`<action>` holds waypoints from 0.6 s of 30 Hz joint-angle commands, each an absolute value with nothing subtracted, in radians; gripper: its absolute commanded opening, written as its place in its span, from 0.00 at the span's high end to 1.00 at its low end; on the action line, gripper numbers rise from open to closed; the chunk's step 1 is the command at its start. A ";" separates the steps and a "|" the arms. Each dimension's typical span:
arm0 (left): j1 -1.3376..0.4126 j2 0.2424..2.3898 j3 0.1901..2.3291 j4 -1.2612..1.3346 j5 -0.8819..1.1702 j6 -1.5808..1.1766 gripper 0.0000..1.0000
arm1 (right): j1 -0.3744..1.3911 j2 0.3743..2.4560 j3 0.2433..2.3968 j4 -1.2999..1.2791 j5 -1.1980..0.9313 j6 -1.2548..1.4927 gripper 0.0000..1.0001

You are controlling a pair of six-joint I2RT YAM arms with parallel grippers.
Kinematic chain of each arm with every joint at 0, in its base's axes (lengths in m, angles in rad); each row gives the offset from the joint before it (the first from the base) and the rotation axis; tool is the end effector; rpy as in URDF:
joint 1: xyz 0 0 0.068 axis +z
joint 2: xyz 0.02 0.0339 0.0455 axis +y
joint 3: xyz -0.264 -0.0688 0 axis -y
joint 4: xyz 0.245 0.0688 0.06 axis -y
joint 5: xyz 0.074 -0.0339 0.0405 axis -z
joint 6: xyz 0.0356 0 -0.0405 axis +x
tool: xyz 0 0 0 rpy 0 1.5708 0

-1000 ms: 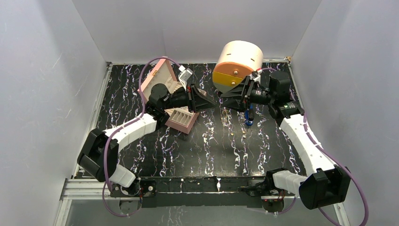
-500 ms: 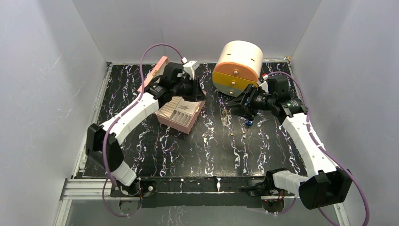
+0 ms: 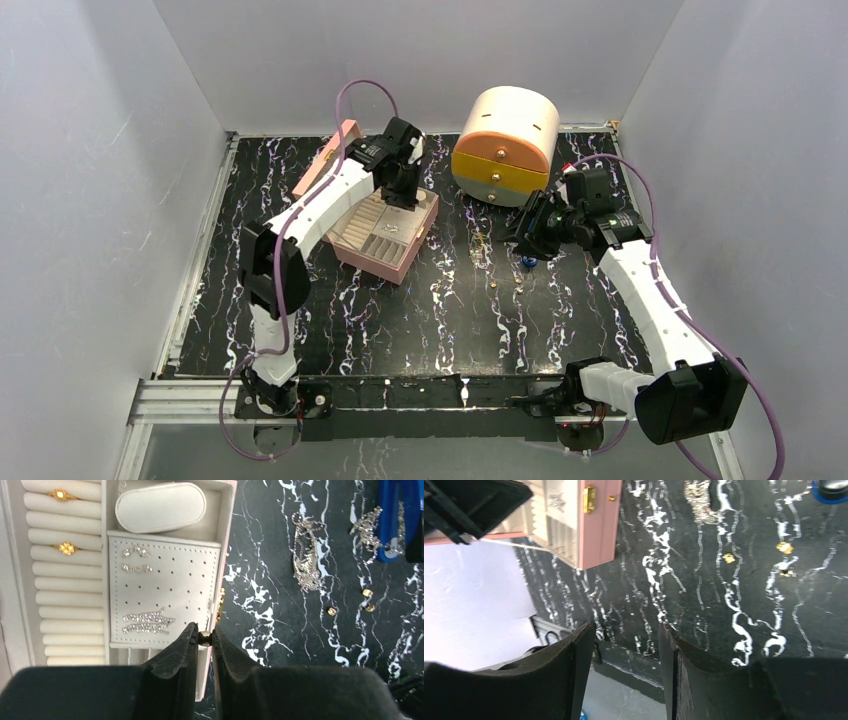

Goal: Organize the mixed jewelry
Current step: Place the jewelry in the jewelry box.

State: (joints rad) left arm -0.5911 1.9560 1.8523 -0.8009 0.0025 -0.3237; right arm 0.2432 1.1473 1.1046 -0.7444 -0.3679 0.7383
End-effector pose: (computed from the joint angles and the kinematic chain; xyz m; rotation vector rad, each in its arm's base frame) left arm 0.3627 -0.2435 0.3063 0.3367 2.4949 -0.3875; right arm 0.2245 0.0689 0.3277 0.4215 2.4432 0.8870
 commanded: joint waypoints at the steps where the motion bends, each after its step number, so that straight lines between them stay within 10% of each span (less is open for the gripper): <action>1: -0.588 2.008 1.944 -0.923 -0.076 -0.294 1.00 | 0.242 1.159 1.096 -0.771 -0.252 0.658 0.41; 18: -0.509 2.126 2.112 -1.049 -0.088 -0.357 1.00 | 0.241 1.229 1.039 -0.740 -0.282 0.663 0.43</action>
State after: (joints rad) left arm -0.5007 2.1254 2.0247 -0.9760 -0.0616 -0.3290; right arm 0.2432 1.2148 1.0279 -0.7567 -0.2619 0.6888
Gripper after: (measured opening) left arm 0.127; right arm 0.577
